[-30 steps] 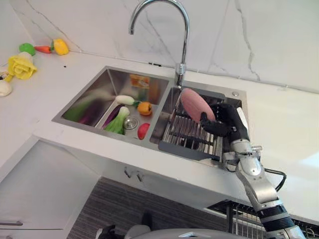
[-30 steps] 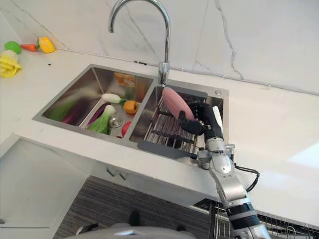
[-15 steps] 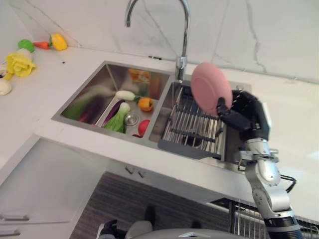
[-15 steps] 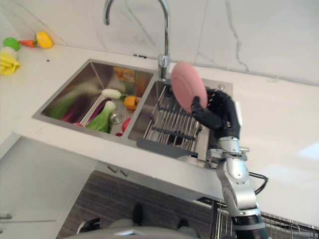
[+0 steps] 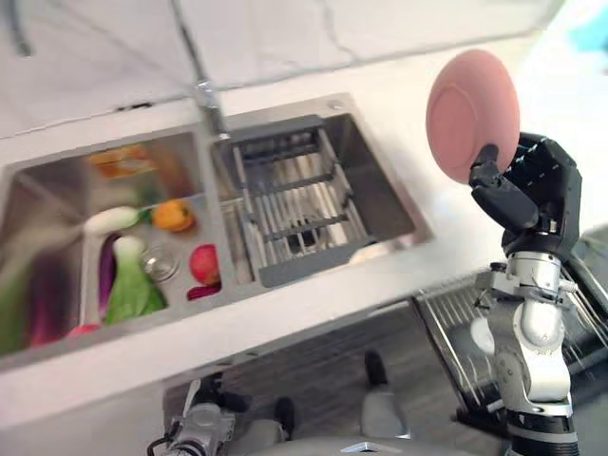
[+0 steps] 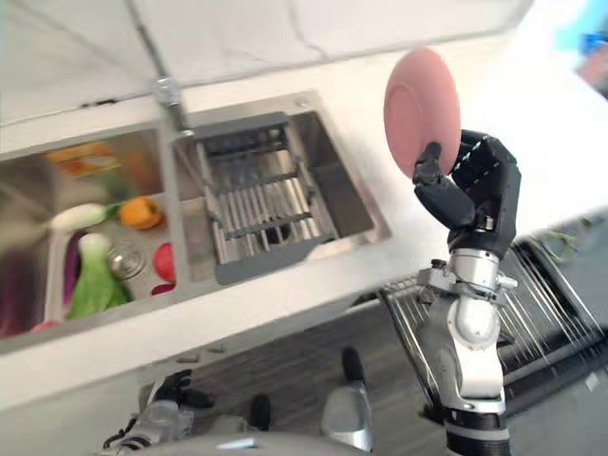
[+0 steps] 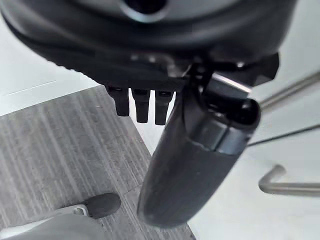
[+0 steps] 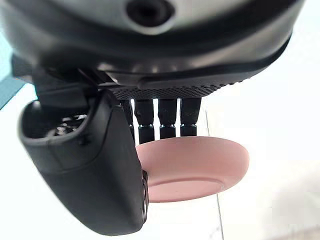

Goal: Place the dishes in the dishwasher.

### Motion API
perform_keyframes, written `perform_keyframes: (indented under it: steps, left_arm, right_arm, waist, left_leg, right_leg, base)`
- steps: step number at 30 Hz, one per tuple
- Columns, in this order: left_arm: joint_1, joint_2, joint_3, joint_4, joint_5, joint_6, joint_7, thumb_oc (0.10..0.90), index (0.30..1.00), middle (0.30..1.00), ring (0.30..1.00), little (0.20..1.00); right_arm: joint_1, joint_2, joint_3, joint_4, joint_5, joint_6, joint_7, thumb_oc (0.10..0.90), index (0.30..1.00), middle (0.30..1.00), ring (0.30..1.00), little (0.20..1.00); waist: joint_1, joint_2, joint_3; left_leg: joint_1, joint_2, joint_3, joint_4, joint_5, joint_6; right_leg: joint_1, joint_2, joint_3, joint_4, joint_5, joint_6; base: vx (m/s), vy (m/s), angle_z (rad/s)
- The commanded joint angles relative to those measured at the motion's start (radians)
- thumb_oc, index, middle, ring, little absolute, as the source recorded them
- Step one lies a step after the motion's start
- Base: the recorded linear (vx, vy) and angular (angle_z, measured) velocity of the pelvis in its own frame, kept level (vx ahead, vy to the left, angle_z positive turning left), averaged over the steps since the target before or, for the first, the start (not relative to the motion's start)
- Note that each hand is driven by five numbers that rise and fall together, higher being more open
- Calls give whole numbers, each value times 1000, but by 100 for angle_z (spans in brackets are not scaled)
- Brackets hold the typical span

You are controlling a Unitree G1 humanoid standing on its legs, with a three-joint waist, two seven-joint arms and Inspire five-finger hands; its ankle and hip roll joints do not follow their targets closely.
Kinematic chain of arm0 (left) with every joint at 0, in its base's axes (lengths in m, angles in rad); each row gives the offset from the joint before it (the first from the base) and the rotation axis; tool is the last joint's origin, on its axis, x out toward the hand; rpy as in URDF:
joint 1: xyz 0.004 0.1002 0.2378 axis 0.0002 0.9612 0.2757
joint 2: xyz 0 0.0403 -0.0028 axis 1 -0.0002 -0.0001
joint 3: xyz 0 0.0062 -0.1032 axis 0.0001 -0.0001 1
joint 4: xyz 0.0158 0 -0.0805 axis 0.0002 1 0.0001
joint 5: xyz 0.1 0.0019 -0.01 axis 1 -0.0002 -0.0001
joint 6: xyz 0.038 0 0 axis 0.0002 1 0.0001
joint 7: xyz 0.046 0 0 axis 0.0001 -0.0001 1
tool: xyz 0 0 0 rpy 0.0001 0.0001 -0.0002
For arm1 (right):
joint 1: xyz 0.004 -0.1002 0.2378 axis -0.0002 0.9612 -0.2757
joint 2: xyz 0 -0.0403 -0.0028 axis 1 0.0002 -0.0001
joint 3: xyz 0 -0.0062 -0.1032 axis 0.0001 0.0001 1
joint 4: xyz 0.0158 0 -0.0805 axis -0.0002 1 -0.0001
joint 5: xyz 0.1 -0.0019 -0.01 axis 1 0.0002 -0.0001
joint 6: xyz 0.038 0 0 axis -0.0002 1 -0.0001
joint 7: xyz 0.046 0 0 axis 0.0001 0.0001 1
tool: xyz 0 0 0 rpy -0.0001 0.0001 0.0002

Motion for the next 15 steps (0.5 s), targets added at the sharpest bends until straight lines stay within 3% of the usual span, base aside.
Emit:
perform_keyframes:
  steps: [1, 5, 6, 7, 9, 10, 11, 12, 14, 15]
  left_arm:
    - [64, 13, 2, 0, 32, 1, 6, 800, 900, 900, 900, 900]
    - [74, 9, 11, -12, 46, -1, -1, 800, 900, 900, 900, 900]
    - [76, 9, 29, -21, 39, 0, 0, 800, 900, 900, 900, 900]
    - [77, 9, 28, -22, 39, 1, 0, 800, 900, 900, 900, 900]
    - [86, 7, 49, -18, 35, 1, 3, 800, 900, 900, 900, 900]
    - [93, 5, 57, -16, 33, 1, 6, 800, 900, 900, 900, 900]
    - [96, 7, 71, -7, 37, 1, 10, 800, 900, 900, 900, 900]
    - [100, 6, 82, 2, 59, 7, 14, 800, 900, 900, 900, 900]
    - [101, 5, 81, 3, 60, 7, 14, 800, 900, 900, 900, 900]
    - [108, -4, 85, -6, 64, 5, 12, 800, 900, 900, 900, 900]
  right_arm:
    - [-147, -99, -64, -104, -126, -122, -25, 400, 300, 300, 300, 300]
    - [-125, -135, -141, -92, -329, -83, -90, 400, 300, 300, 300, 300]
    - [-120, -149, -167, -84, -410, -60, -111, 400, 300, 300, 300, 300]
    - [-119, -149, -166, -84, -413, -59, -113, 400, 300, 300, 300, 300]
    - [-129, -170, -180, -73, -506, -28, -156, 400, 300, 300, 300, 300]
    - [-126, -193, -182, -65, -569, -6, -172, 400, 300, 300, 300, 300]
    - [-119, -209, -181, -67, -639, 9, -194, 400, 300, 300, 300, 300]
    - [-100, -233, -193, -54, -656, 24, -175, 400, 300, 300, 300, 300]
    - [-99, -235, -193, -53, -656, 24, -175, 400, 300, 300, 300, 300]
    - [-74, -246, -203, -53, -665, 32, -161, 400, 300, 300, 300, 300]
  waist:
    - [75, 43, -9]
    - [110, 71, -30]
    - [128, 78, -47]
    - [129, 77, -47]
    - [173, 61, -67]
    - [179, 52, -72]
    - [182, 43, -74]
    - [174, 34, -88]
    - [179, 37, -89]
    - [170, 39, -92]
  left_leg:
    - [27, 112, -2, -65, 5, -32]
    - [-26, 121, 32, -105, 71, -4]
    - [-54, 122, 48, -111, 91, -6]
    - [-52, 120, 49, -111, 90, -6]
    - [-81, 128, 98, -109, 97, -24]
    - [-82, 130, 116, -109, 103, -33]
    - [-81, 141, 136, -114, 108, -44]
    - [-85, 161, 152, -120, 124, -59]
    - [-82, 164, 156, -123, 125, -61]
    - [-75, 192, 162, -120, 131, -79]
  right_leg:
    - [-41, 9, -143, 115, -207, 27]
    - [36, 30, -106, 321, -323, -5]
    - [79, 24, -115, 333, -364, -15]
    - [82, 22, -115, 331, -367, -15]
    - [158, -44, -221, 223, -357, -7]
    - [184, -48, -263, 130, -334, 2]
    - [198, -37, -277, 56, -320, 10]
    - [212, -6, -245, -19, -314, 15]
    - [216, -1, -242, -32, -307, 13]
    - [228, 8, -248, -67, -303, 16]
  base:
    - [-445, 116, -177]
    - [-318, 57, -44]
    - [-237, 11, -38]
    - [-210, -72, -30]
    - [-163, -161, -37]
    - [-144, -223, -112]
    - [-57, -302, -135]
    - [-33, -243, -91]
    - [23, -149, -31]
    - [26, -172, -50]
